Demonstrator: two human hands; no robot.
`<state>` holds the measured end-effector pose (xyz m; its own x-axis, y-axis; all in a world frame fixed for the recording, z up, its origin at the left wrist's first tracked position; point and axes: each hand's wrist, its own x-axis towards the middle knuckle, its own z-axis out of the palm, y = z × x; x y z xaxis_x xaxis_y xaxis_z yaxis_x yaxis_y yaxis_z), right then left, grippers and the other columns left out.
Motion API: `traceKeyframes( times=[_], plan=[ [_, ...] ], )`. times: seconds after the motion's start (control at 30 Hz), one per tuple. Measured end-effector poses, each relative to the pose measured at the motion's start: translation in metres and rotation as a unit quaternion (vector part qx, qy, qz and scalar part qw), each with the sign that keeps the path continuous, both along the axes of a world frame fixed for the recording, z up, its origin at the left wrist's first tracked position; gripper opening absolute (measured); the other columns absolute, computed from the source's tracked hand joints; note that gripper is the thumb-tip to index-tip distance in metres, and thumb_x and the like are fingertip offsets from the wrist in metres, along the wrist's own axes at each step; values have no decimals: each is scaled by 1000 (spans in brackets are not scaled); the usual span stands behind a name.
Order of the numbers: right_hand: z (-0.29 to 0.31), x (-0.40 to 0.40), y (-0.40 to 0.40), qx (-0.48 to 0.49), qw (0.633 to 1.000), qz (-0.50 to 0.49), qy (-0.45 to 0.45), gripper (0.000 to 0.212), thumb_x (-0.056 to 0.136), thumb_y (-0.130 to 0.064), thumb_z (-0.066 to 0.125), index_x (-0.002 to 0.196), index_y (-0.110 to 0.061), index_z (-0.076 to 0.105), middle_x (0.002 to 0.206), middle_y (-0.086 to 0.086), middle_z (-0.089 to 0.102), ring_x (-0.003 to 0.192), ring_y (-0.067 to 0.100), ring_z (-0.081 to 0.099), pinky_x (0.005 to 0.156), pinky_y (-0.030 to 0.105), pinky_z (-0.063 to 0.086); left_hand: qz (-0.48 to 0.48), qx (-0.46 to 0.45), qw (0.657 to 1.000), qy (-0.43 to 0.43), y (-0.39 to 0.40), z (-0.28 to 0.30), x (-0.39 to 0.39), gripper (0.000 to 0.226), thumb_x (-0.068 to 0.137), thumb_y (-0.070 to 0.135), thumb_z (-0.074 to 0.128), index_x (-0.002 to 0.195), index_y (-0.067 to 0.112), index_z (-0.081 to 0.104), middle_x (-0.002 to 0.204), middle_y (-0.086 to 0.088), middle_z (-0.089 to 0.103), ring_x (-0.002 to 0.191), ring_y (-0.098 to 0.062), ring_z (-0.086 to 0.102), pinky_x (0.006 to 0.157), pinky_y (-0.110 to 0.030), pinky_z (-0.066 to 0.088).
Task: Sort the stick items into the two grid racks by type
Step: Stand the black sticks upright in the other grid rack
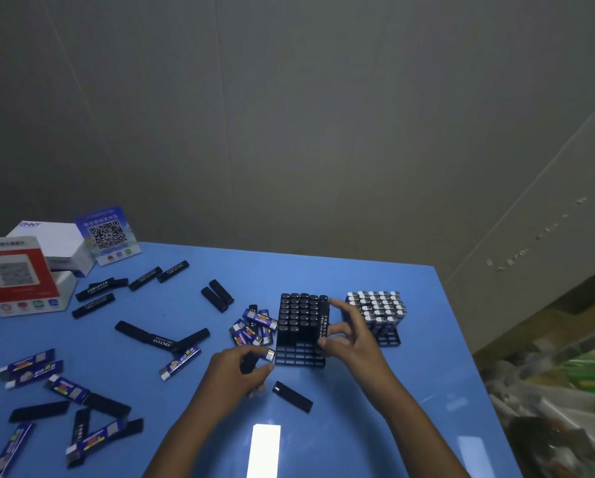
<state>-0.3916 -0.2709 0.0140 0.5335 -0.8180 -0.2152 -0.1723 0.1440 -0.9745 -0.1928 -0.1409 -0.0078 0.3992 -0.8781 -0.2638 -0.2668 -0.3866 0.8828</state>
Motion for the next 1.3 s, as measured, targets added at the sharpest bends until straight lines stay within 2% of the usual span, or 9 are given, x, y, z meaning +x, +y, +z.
traceKeyframes(
  times=[0.13, 0.27, 0.43, 0.57, 0.83, 0.93, 1.03, 1.13, 1.3],
  plan=[
    [4, 6, 1, -91, 995, 28, 23, 66, 87, 0, 69, 133, -43, 49, 98, 22, 56, 74, 20, 59, 76, 28, 51, -8, 1, 1000, -3, -4, -1, 2, 16, 86, 19, 73, 101, 22, 69, 58, -5, 69, 45, -12, 51, 48, -16, 44],
    [2, 10, -1, -160, 985, 7, 65, 53, 86, -3, 72, 116, -42, 55, 91, 16, 64, 80, 27, 65, 77, 35, 55, -12, -4, 1000, -1, -8, 0, 4, 18, 87, 19, 73, 105, 20, 69, 59, -6, 69, 45, -12, 51, 46, -15, 43],
    [-5, 12, -8, -209, 970, -7, 127, 47, 84, -6, 76, 107, -42, 55, 81, 0, 68, 78, 10, 66, 68, 19, 51, -15, -8, 1000, 5, -14, 4, 7, 19, 88, 16, 71, 107, 19, 69, 60, -6, 69, 44, -11, 51, 46, -14, 42],
    [-14, 15, -15, -256, 947, 20, 194, 47, 85, -12, 75, 102, -45, 46, 79, -7, 67, 77, 5, 65, 66, 24, 50, -16, -8, 1000, 1, -19, 2, 12, 19, 89, 17, 70, 107, 19, 69, 61, -5, 70, 46, -12, 52, 47, -14, 42],
    [-31, 24, -24, -251, 940, 15, 231, 31, 90, -18, 71, 93, -40, 50, 86, -11, 68, 75, 8, 66, 67, 34, 57, -16, -6, 1000, 10, -29, -2, 17, 16, 89, 15, 70, 104, 19, 69, 64, -5, 71, 48, -10, 54, 51, -15, 45],
    [-37, 26, -26, -280, 934, 16, 220, 22, 88, -19, 73, 94, -33, 56, 86, -12, 62, 80, 6, 62, 68, 25, 53, -19, -1, 1000, 13, -31, -6, 17, 16, 89, 14, 69, 105, 19, 68, 64, -5, 71, 49, -12, 54, 53, -17, 46],
    [-39, 28, -29, -311, 922, 30, 230, 20, 87, -16, 74, 96, -28, 60, 80, -10, 53, 74, 7, 54, 64, 14, 42, -19, 2, 1000, 17, -34, -9, 19, 16, 90, 13, 69, 105, 18, 68, 63, -6, 70, 47, -12, 52, 52, -18, 45],
    [-40, 29, -32, -294, 924, 51, 238, 20, 87, -11, 70, 93, -27, 60, 76, -5, 56, 72, 9, 54, 64, 16, 44, -23, 2, 1000, 14, -37, -11, 21, 15, 90, 13, 69, 104, 18, 69, 64, -6, 70, 47, -12, 52, 52, -18, 45],
    [-40, 33, -35, -312, 911, 70, 262, 12, 86, -23, 74, 89, -24, 63, 80, -13, 53, 74, 3, 53, 66, 15, 42, -28, 3, 1000, 2, -40, -15, 24, 15, 89, 12, 69, 103, 17, 71, 63, 0, 70, 48, -7, 55, 55, -17, 46]
  ],
)
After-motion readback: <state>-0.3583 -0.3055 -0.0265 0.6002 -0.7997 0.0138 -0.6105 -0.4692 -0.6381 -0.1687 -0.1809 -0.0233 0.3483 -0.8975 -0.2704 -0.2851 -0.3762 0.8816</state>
